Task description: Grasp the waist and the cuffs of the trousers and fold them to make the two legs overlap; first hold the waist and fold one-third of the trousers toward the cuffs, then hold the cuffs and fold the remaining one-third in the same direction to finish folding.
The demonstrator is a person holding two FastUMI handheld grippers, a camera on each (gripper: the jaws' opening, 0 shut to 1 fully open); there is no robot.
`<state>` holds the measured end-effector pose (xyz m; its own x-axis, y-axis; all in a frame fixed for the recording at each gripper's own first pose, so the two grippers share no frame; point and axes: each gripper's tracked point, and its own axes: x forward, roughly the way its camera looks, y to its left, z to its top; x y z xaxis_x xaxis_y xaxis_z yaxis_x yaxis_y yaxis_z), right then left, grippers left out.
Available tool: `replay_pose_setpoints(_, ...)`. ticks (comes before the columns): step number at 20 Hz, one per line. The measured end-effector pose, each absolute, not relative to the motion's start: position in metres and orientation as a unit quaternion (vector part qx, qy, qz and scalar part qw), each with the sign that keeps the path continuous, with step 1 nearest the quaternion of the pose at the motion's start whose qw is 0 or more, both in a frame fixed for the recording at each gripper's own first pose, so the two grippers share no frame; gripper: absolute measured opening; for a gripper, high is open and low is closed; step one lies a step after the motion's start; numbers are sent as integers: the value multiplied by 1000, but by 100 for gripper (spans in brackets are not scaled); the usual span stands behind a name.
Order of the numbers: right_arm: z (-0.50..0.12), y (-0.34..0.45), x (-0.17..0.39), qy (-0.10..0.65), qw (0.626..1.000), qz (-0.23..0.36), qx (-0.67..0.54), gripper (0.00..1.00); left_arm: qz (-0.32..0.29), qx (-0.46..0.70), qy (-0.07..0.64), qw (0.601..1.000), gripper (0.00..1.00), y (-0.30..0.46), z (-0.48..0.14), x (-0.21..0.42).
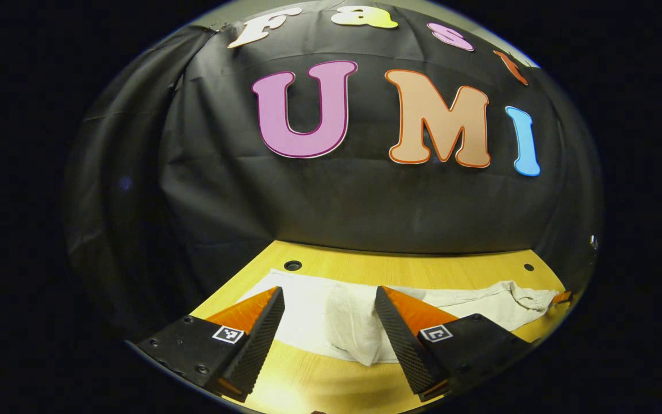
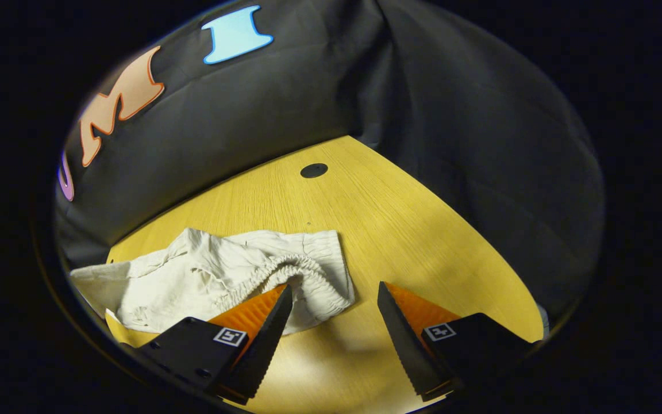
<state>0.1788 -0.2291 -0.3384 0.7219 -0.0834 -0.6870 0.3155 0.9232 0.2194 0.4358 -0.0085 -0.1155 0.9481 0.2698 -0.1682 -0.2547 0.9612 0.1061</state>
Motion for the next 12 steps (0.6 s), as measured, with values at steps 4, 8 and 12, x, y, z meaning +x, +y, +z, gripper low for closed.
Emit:
replay_pose_setpoints(4,-347,-216,182,363,906,-99,193,76,129,45,91,986,95,-12,-116,437)
replay_pose_setpoints(8,-359,-219,182,371,901,-99,200,57,136,38,87,986,95,-9,-117,436)
replay_pose_setpoints(12,-351,-221,189,358,900,-105,227,33,142,28,84,986,95,1,-117,426)
